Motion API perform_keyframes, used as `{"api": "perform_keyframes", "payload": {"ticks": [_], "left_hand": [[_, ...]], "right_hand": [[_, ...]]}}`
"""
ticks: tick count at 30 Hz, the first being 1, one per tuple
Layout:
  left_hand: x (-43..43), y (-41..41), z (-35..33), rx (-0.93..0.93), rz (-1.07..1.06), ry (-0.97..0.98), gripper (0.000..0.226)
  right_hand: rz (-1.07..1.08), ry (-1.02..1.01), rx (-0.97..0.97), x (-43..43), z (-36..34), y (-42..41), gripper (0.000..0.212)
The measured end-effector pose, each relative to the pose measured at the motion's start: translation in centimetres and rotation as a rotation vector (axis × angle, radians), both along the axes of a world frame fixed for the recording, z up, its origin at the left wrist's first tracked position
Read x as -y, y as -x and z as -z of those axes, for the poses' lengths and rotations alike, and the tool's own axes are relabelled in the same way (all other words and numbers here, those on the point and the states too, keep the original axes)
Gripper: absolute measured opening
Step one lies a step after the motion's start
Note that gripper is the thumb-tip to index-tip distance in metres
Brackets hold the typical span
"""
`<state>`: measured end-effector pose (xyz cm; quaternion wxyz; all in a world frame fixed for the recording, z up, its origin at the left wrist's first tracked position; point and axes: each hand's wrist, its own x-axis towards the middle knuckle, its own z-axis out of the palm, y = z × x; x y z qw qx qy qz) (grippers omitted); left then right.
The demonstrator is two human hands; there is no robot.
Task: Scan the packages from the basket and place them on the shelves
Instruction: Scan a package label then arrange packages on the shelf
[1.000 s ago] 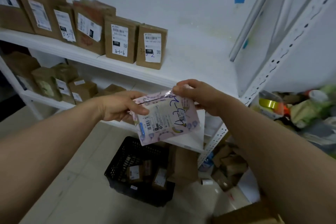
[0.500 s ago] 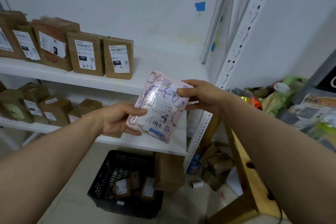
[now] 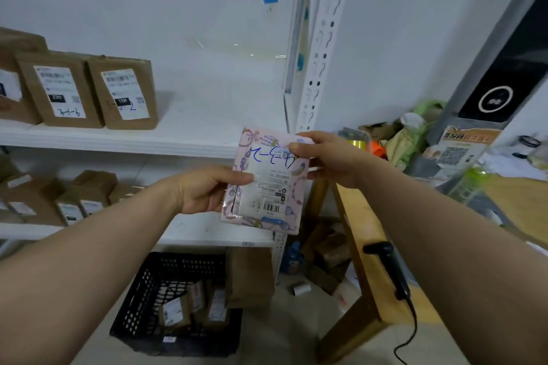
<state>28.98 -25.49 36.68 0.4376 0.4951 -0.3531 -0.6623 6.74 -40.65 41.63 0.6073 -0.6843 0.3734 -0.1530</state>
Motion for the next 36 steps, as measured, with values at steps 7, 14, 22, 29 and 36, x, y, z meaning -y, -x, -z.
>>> {"api": "perform_keyframes", "payload": {"ticks": [7, 14, 22, 29, 36], "left_hand": [[3.6, 5.1, 3.2, 0.094, -0.027, -0.063, 0.081], [6.7, 10.7, 8.0, 0.170, -0.153, -0.182, 0.040], [9.7, 16.0, 13.1, 0.153, -0.220, -0.280, 0.033], [12.1, 19.8, 15.3, 0.085, -0.232, -0.354, 0.033], [12.0, 19.9, 17.1, 0.068, -0.258, -0.394, 0.050]], "right_hand": [[0.114, -0.054, 0.024, 2.3, 3.6, 4.7, 0.038], [0.434, -0.111, -0.167, 6.3, 11.4, 11.1, 0.028], [0.463, -0.036, -0.719, 8.4, 21.7, 20.2, 0.059], [0.436, -0.098, -0.818, 8.4, 26.2, 23.1, 0.062], [0.360, -0.100, -0.820, 8.3, 29.6, 22.7, 0.052]]}}
